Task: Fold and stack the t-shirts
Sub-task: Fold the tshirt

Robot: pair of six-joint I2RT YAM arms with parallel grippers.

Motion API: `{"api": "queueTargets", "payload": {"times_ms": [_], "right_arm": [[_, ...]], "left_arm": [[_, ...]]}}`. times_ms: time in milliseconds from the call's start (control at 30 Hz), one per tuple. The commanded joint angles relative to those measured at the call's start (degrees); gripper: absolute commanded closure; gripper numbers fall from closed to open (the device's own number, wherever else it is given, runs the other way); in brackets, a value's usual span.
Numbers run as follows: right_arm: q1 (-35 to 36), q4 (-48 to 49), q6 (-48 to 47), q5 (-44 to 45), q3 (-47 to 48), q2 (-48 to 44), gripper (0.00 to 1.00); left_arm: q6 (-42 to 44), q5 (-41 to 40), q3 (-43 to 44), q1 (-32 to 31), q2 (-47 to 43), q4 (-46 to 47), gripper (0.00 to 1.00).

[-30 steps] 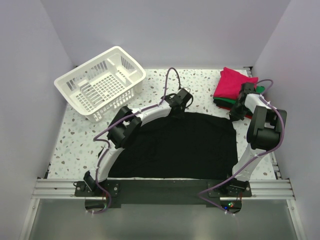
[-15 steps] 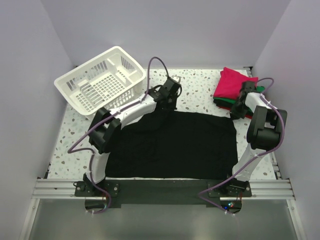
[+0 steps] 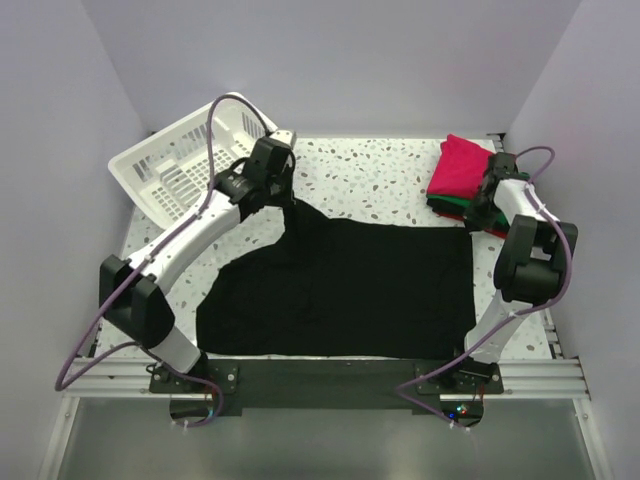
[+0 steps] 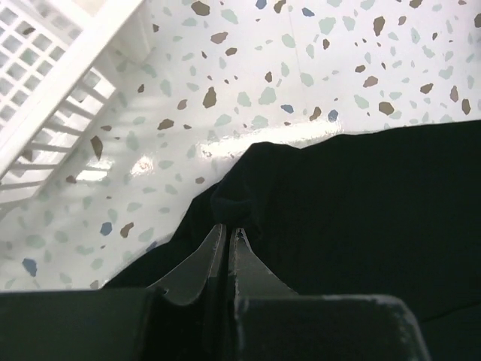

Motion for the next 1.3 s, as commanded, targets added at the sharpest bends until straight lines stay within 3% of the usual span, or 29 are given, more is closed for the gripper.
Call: {"api": "queueTargets", "payload": {"times_ms": [0, 333, 667, 967, 1267], "right_arm": [[-0.1, -1.6, 1.1, 0.6, 0.8, -5.7, 1.0], [-0.1, -4.6, 1.3, 0.1, -5.2, -15.3, 1.0], [-0.2, -14.5, 0.8, -0.4, -12.7, -27.6, 1.0], [-0.1, -19.2, 1.7, 1.2, -20.8, -37.2, 1.0], [-0.1, -22.6, 3.3, 4.7, -24.8, -42.2, 1.0]], "left_arm": [[4.6, -2.1, -2.7, -0.6, -6.6, -5.5, 1.0], [7.9, -8.4, -7.2, -0.6, -20.7, -12.7, 1.0], [11.3, 0.4, -9.4, -0.6, -32.9, -17.5, 1.0], [11.0, 7.4, -11.9, -0.6, -35.9, -23.5, 1.0], [9.5, 8.0, -13.9, -0.6, -36.6, -29.0, 1.0]]}}
